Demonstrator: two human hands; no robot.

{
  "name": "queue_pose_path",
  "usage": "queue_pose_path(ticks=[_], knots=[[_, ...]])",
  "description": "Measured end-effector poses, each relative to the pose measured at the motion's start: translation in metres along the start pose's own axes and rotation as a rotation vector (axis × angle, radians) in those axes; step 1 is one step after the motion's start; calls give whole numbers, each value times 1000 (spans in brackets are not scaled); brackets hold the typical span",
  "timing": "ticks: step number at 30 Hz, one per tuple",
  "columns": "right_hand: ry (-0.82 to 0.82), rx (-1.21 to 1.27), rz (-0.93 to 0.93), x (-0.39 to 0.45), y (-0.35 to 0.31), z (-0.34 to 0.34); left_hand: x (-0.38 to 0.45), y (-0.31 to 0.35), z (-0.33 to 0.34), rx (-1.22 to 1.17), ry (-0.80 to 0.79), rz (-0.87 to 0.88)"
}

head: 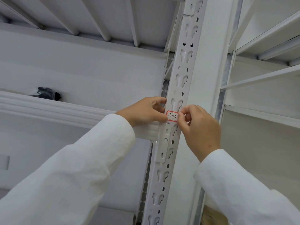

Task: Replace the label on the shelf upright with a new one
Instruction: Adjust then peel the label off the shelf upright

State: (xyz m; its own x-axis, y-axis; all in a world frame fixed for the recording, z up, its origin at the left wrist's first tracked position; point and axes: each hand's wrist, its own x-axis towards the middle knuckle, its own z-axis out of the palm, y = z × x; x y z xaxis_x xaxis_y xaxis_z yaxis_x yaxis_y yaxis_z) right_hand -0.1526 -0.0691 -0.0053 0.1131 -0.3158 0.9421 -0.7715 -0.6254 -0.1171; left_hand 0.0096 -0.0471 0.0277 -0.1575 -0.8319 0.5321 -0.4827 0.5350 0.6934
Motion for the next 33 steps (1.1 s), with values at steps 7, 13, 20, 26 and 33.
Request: queue_pose_path(ticks=[7,13,20,26,33], knots=[[45,9,-80,-1,4,1,-1,2,0,-11,-12,-5],[74,9,-133,-4,10,-2,0,0,-1,9,3,-21],[46,52,-30,-2,4,0,1,0,0,13,6,-15],[-45,-97,-84,1,1,-1,0,-1,0,6,1,-10],[-115,-147,-96,5,0,-1,0,0,1,-21,1,-2]])
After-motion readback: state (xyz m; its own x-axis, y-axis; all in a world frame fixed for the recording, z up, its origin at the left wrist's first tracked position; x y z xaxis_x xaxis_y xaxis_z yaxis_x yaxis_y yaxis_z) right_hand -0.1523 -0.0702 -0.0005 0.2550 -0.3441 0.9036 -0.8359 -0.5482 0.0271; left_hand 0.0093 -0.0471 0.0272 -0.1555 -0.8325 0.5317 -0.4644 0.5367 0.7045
